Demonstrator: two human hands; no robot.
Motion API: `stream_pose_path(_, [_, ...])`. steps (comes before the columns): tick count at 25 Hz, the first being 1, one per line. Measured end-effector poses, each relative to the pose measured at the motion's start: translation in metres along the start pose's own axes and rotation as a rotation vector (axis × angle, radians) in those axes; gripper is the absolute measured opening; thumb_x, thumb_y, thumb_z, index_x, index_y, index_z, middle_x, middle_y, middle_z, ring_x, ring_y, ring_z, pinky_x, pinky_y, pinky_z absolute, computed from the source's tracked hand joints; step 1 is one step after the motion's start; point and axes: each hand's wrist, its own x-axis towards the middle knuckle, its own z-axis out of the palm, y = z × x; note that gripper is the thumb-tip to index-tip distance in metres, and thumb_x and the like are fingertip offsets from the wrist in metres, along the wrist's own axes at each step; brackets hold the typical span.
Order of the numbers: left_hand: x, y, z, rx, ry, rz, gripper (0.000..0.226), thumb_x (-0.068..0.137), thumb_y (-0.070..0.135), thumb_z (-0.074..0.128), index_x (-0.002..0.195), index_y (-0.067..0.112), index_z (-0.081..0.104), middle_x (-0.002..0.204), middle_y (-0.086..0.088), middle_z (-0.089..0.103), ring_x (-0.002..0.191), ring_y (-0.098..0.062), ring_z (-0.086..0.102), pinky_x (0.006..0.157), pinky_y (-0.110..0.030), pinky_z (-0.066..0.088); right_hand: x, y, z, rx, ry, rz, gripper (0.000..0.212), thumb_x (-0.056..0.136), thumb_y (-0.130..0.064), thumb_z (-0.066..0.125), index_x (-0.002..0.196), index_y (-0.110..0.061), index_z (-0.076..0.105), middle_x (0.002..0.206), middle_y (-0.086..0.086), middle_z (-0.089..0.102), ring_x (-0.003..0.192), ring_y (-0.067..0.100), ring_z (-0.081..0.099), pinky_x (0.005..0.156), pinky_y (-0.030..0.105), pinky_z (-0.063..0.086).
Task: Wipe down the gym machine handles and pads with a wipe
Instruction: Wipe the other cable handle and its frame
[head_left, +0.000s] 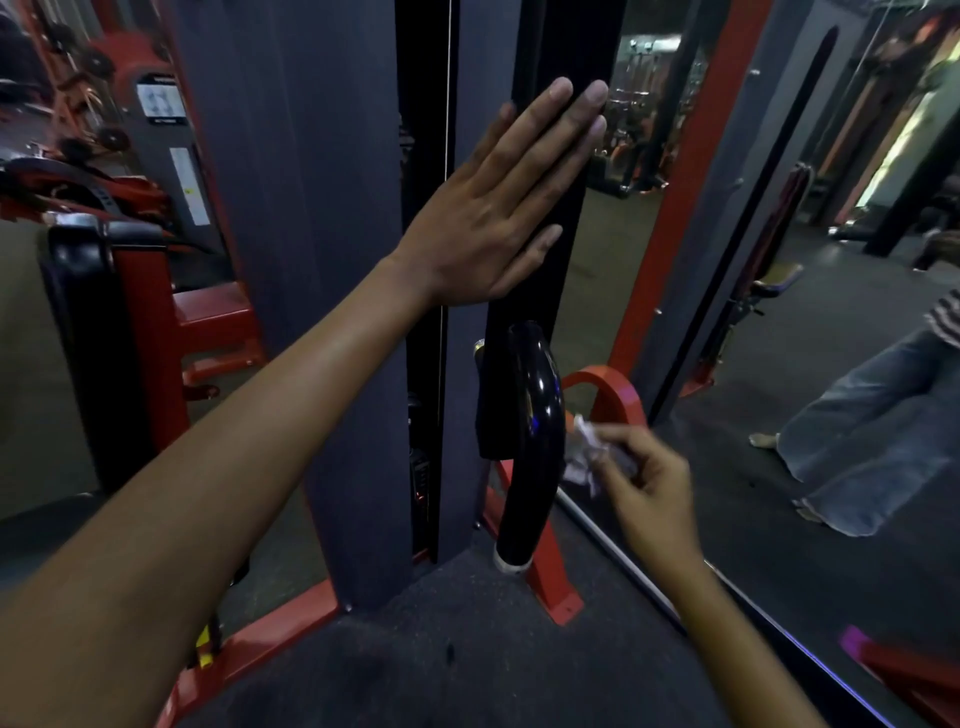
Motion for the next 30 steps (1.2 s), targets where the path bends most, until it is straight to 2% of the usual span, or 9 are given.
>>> stream_pose_path(2, [0.000,-0.005,0.002,-0.031,0.015,0.029,0.055,0.099,0.025,0.035,0.143,-0.007,0.028,0.148,-0.027,0.030,0.138,-0.043,0.024,0.116,-0.050,0.018,0.022,-0.044,-0.008,-0.041,0.044,-0.181,0.018,0.085,0.001,0.063,0.093,-0.013,0.069,0.092,0.001,0.067,0.086,0.017,0.065,0.076,0.037,0.054])
stream_pose_path(5, [-0.002,-0.010,0.007,-0.081,0.054,0.088,0.054,0.099,0.026,0.036,0.143,-0.004,0.029,0.149,-0.023,0.032,0.138,-0.042,0.026,0.116,-0.051,0.018,0.042,-0.101,0.003,-0.305,0.055,-0.551,0.017,0.083,0.006,0.062,0.091,-0.005,0.071,0.093,0.005,0.067,0.089,0.014,0.064,0.078,0.022,0.049])
stream_pose_path(8, [-0.002,-0.019,0.014,-0.126,0.096,0.181,0.053,0.100,0.028,0.036,0.144,0.001,0.031,0.150,-0.016,0.033,0.138,-0.040,0.028,0.115,-0.051,0.019,0.054,-0.125,0.031,-0.681,-0.031,-0.822,0.018,0.092,0.002,0.052,0.091,0.001,0.070,0.095,0.010,0.067,0.087,0.025,0.063,0.075,0.031,0.051])
stream_pose_path(10, [-0.002,-0.028,0.020,-0.132,0.147,0.248,0.051,0.100,0.029,0.035,0.145,0.005,0.034,0.151,-0.012,0.034,0.139,-0.037,0.030,0.115,-0.049,0.018,0.062,-0.125,0.049,-1.014,-0.131,-0.914,0.022,0.095,-0.003,0.047,0.089,-0.002,0.069,0.091,0.010,0.066,0.081,0.028,0.061,0.066,0.037,0.050])
stream_pose_path(13, [-0.002,-0.034,0.029,-0.223,0.240,0.330,0.047,0.099,0.027,0.038,0.141,0.005,0.042,0.147,-0.011,0.040,0.137,-0.037,0.034,0.114,-0.048,0.016,0.063,-0.125,0.064,-1.357,-0.201,-0.845,0.020,0.088,-0.006,0.047,0.081,-0.008,0.066,0.084,0.005,0.064,0.076,0.025,0.057,0.060,0.032,0.041])
stream_pose_path(16, [-0.001,-0.035,0.035,-0.322,0.330,0.359,0.042,0.096,0.020,0.041,0.132,0.004,0.052,0.143,-0.013,0.046,0.135,-0.039,0.036,0.113,-0.051,0.019,0.042,-0.126,0.071,-1.448,-0.159,-0.758,0.025,0.089,-0.003,0.046,0.071,-0.009,0.064,0.079,0.005,0.062,0.073,0.024,0.052,0.060,0.032,0.034])
stream_pose_path(22, [0.002,-0.033,0.042,-0.450,0.443,0.390,0.034,0.094,0.019,0.043,0.115,0.004,0.064,0.134,-0.015,0.055,0.135,-0.039,0.036,0.113,-0.053,0.021,-0.024,-0.110,0.084,-1.609,0.044,-0.659,0.016,0.086,0.004,0.061,0.072,0.004,0.067,0.088,0.017,0.067,0.069,0.028,0.054,0.059,0.036,0.045])
stream_pose_path(27, [0.001,-0.034,0.046,-0.494,0.453,0.405,0.032,0.095,0.021,0.043,0.111,0.006,0.066,0.133,-0.013,0.056,0.137,-0.036,0.034,0.114,-0.053,0.021,-0.047,-0.078,0.112,-1.688,0.144,-0.436,0.013,0.084,0.009,0.056,0.075,0.008,0.066,0.088,0.022,0.065,0.068,0.030,0.056,0.059,0.037,0.047])
stream_pose_path(30, [0.002,-0.035,0.049,-0.488,0.460,0.413,0.033,0.094,0.022,0.042,0.109,0.006,0.066,0.132,-0.012,0.056,0.137,-0.036,0.034,0.114,-0.053,0.021,-0.053,-0.063,0.127,-1.675,0.188,-0.331,0.011,0.078,0.009,0.059,0.068,0.006,0.063,0.087,0.021,0.064,0.066,0.029,0.053,0.054,0.037,0.048])
